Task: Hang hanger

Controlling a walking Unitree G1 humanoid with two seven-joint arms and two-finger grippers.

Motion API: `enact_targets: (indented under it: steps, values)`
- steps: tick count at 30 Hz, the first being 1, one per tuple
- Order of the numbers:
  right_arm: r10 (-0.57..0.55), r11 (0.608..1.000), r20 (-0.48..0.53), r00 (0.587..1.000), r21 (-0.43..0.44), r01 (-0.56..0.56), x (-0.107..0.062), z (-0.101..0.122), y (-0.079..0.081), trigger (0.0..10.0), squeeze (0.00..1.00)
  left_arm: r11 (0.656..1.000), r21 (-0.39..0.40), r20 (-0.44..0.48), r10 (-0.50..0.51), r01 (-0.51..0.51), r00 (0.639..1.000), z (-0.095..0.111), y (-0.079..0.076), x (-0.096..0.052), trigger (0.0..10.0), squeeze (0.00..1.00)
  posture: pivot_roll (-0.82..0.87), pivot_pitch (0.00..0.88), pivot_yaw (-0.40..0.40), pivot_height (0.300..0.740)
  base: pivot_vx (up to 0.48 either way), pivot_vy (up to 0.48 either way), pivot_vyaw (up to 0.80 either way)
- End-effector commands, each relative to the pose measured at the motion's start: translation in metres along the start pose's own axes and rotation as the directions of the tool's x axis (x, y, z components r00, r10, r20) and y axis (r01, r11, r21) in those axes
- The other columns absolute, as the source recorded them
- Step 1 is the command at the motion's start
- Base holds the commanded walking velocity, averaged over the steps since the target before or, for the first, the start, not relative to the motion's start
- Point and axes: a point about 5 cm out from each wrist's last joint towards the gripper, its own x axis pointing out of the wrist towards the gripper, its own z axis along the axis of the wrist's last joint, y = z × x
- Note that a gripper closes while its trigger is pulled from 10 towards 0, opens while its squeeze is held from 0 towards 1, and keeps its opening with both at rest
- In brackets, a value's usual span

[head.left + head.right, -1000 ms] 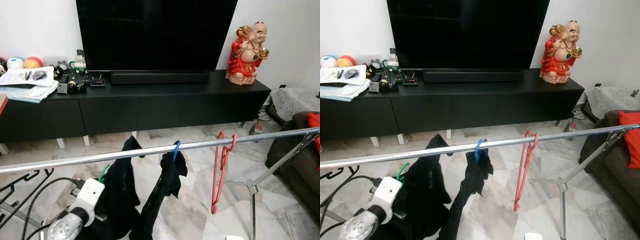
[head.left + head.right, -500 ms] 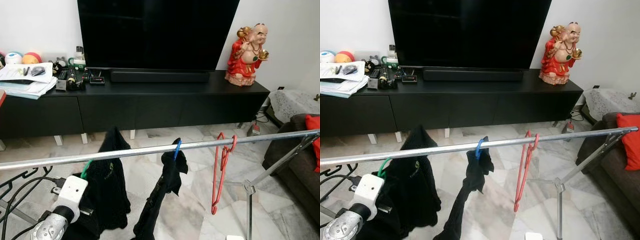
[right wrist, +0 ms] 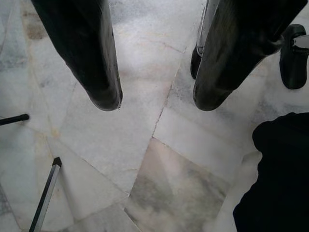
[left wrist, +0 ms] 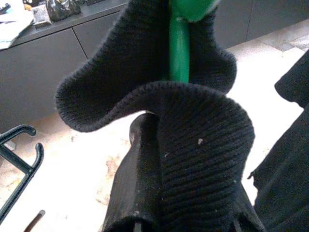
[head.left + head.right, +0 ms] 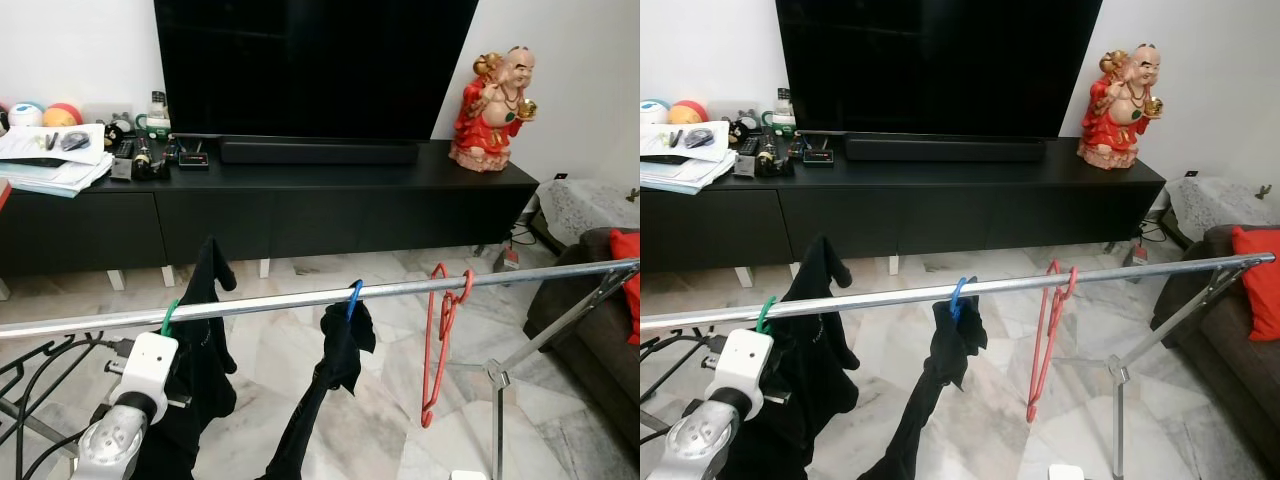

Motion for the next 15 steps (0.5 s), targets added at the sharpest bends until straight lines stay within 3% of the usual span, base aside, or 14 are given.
enact_targets:
  steps: [1,10,11,12,13,14,15]
  values:
    - [-0.01,1.0,-0.005,1.0,0.012,0.01,0.0,0.001,-0.003,10.0,0.0,0.999,0.04,-0.077,-0.022,0.025,0.997,-0.01,-0.005,0.002,10.0,0.0,0.17,0.0,-0.139,0.74,0.0,0.0,0.0]
    - [-0.009,1.0,-0.007,1.0,0.012,0.009,0.0,0.002,-0.003,10.0,0.0,0.998,0.037,-0.158,-0.047,0.054,0.986,-0.02,-0.012,0.001,10.0,0.0,0.17,0.0,-0.137,0.74,0.0,0.0,0.0]
    - [-0.009,1.0,-0.006,1.0,0.012,0.009,0.0,0.002,-0.003,10.0,0.0,0.997,0.028,-0.153,-0.07,0.075,0.986,-0.02,-0.016,-0.001,10.0,0.16,0.17,0.0,-0.137,0.74,0.0,0.0,0.0]
    - [-0.009,1.0,-0.006,1.0,0.012,0.009,0.0,0.002,-0.003,10.0,0.0,0.996,0.025,-0.15,-0.075,0.08,0.986,-0.02,-0.017,-0.001,10.0,0.16,0.17,0.0,-0.138,0.74,0.0,0.0,0.0]
    - [-0.008,1.0,-0.006,1.0,0.011,0.009,0.0,0.002,-0.003,10.0,0.0,0.996,0.019,-0.141,-0.079,0.083,0.987,-0.019,-0.018,-0.001,10.0,0.83,0.17,0.0,-0.138,0.74,0.0,0.0,0.0]
    - [-0.008,1.0,-0.006,1.0,0.011,0.008,0.0,0.002,-0.003,10.0,0.0,0.996,0.017,-0.139,-0.079,0.083,0.987,-0.019,-0.018,-0.001,10.0,0.83,0.17,0.0,-0.138,0.74,0.0,0.0,0.0]
    - [-0.008,1.0,-0.006,1.0,0.011,0.008,0.0,0.002,-0.003,10.0,0.0,0.997,0.003,-0.134,-0.082,0.083,0.988,-0.019,-0.019,-0.002,10.0,1.0,0.17,0.0,-0.137,0.74,0.0,0.0,0.0]
